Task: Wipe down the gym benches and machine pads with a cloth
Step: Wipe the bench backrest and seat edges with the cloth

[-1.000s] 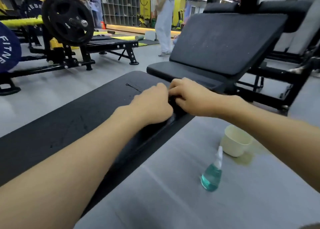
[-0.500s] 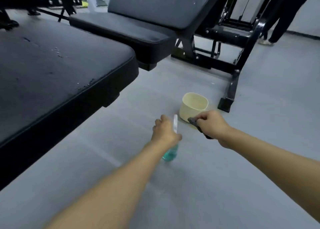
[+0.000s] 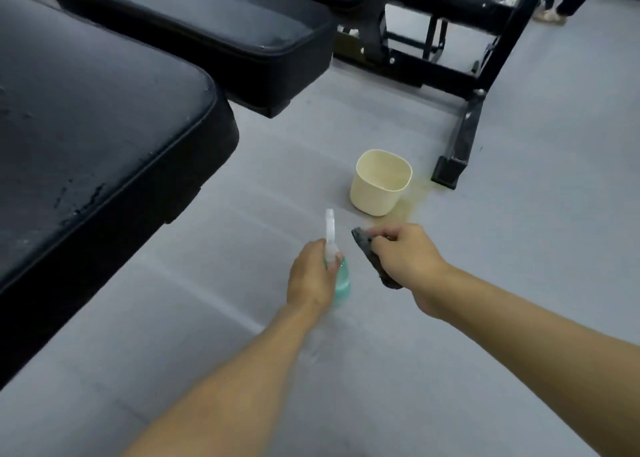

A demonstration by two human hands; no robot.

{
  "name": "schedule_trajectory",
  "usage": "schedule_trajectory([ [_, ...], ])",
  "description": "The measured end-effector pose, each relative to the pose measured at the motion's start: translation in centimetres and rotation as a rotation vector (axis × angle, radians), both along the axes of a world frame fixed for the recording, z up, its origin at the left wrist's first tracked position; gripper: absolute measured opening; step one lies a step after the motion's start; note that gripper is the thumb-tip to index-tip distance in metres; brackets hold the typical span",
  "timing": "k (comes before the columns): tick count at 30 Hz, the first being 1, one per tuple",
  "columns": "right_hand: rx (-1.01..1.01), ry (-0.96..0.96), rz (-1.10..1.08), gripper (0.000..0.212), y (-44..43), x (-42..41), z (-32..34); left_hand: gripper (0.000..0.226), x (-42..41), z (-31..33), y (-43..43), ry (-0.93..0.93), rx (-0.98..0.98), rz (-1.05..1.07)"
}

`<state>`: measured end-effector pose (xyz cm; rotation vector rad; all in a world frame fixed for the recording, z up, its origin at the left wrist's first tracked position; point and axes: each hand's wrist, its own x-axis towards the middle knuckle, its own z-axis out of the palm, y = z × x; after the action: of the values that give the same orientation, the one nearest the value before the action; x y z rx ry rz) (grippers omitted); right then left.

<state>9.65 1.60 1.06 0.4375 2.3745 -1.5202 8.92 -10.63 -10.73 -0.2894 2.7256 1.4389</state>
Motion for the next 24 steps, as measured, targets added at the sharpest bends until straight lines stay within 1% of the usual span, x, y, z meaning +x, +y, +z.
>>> schedule_trajectory([
  [2, -0.016, -0.024, -0.007, 0.029, 0.1, 0.8, 2.5, 0.016, 2.3, 3.5, -0.1, 0.097, 0.08, 0.003],
  [4, -0.033, -0.046, -0.021, 0.035, -0.2, 1.3, 6.0, 0.01, 3.8, 9.1, -0.3, 0.152, 0.153, 0.025],
  [6, -0.062, -0.057, -0.04, 0.035, -0.6, 1.6, 9.9, 0.011, 4.1, 15.2, -0.3, 0.168, 0.215, 0.065],
  [10, -0.104, -0.086, -0.009, 0.037, -1.8, 0.8, 19.5, 0.023, 3.2, 28.5, -2.0, 0.123, 0.285, 0.12],
  [12, -0.121, -0.097, 0.038, 0.038, -2.5, 0.2, 24.5, 0.015, 2.3, 34.5, -2.5, 0.108, 0.337, 0.188],
  [15, -0.152, -0.124, 0.101, 0.035, -3.8, -1.4, 31.3, 0.024, 0.4, 42.1, -3.8, -0.018, 0.345, 0.271],
  [16, -0.152, -0.13, 0.12, 0.034, -4.2, -2.0, 33.0, 0.025, -0.2, 43.7, -4.5, -0.057, 0.344, 0.284],
  [19, -0.111, -0.127, 0.169, 0.035, -5.5, -4.1, 36.2, 0.047, -1.5, 47.0, -7.3, -0.181, 0.256, 0.341],
  [20, -0.102, -0.124, 0.175, 0.036, -6.0, -4.7, 36.6, 0.046, -1.8, 47.5, -8.4, -0.2, 0.224, 0.4],
  [21, -0.094, -0.124, 0.176, 0.036, -6.5, -5.3, 36.9, 0.041, -2.0, 47.7, -9.5, -0.214, 0.201, 0.464],
  [22, -0.091, -0.128, 0.174, 0.035, -6.9, -5.9, 37.0, 0.03, -2.2, 47.8, -10.6, -0.225, 0.176, 0.509],
  [24, -0.084, -0.148, 0.173, 0.034, -7.9, -6.5, 36.7, 0.018, -2.7, 47.6, -12.7, -0.263, 0.102, 0.509],
])
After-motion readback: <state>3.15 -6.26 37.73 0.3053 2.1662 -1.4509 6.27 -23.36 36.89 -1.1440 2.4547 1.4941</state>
